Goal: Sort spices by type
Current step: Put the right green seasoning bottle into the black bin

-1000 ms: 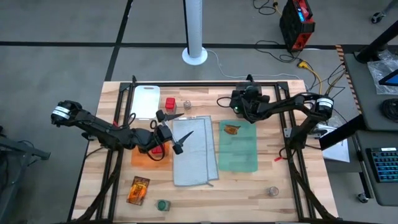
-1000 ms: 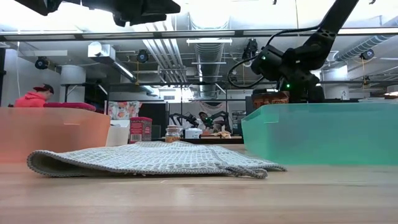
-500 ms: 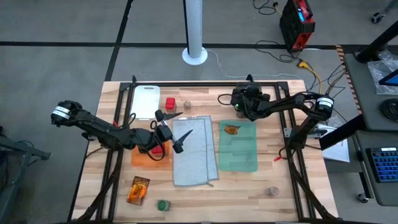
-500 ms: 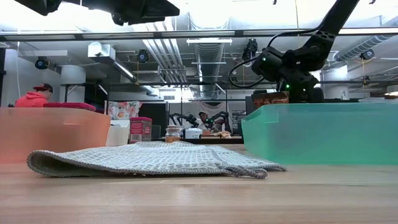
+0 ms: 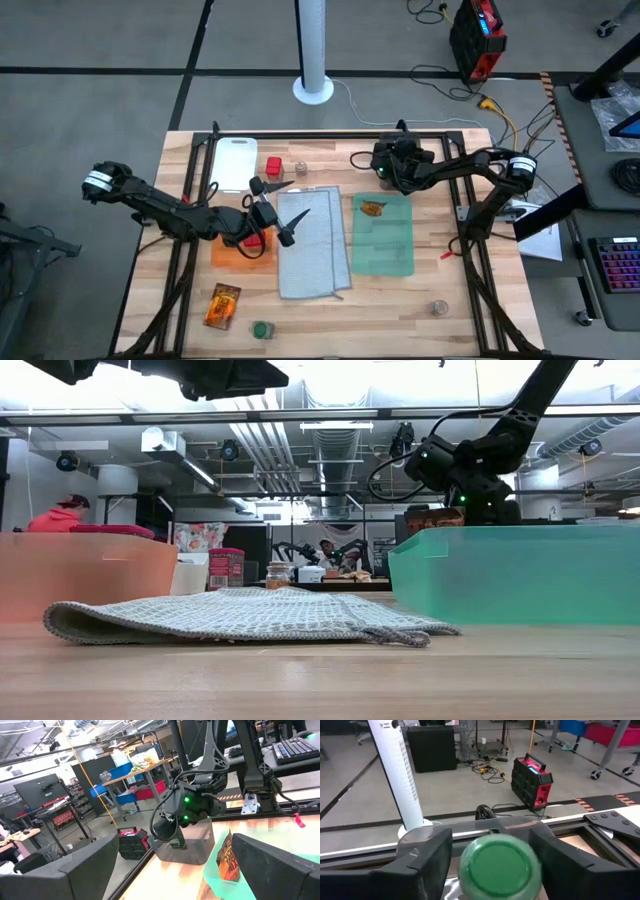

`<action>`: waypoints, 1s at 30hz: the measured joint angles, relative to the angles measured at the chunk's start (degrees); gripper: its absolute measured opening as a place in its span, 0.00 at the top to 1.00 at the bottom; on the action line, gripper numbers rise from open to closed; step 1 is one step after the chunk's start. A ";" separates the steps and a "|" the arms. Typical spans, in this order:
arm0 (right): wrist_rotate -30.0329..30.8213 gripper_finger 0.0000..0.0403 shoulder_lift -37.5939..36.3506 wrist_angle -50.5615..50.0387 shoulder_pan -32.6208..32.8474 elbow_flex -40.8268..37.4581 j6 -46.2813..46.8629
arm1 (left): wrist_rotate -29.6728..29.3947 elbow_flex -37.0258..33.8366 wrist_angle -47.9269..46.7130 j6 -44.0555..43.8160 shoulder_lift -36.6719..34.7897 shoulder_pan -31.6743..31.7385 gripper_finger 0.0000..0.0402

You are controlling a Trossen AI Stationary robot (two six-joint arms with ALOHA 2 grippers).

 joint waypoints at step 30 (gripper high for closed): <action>-35.20 0.53 -20.39 -10.89 -3.85 5.94 -21.31 | -0.51 0.00 -0.81 -0.55 0.00 0.00 0.08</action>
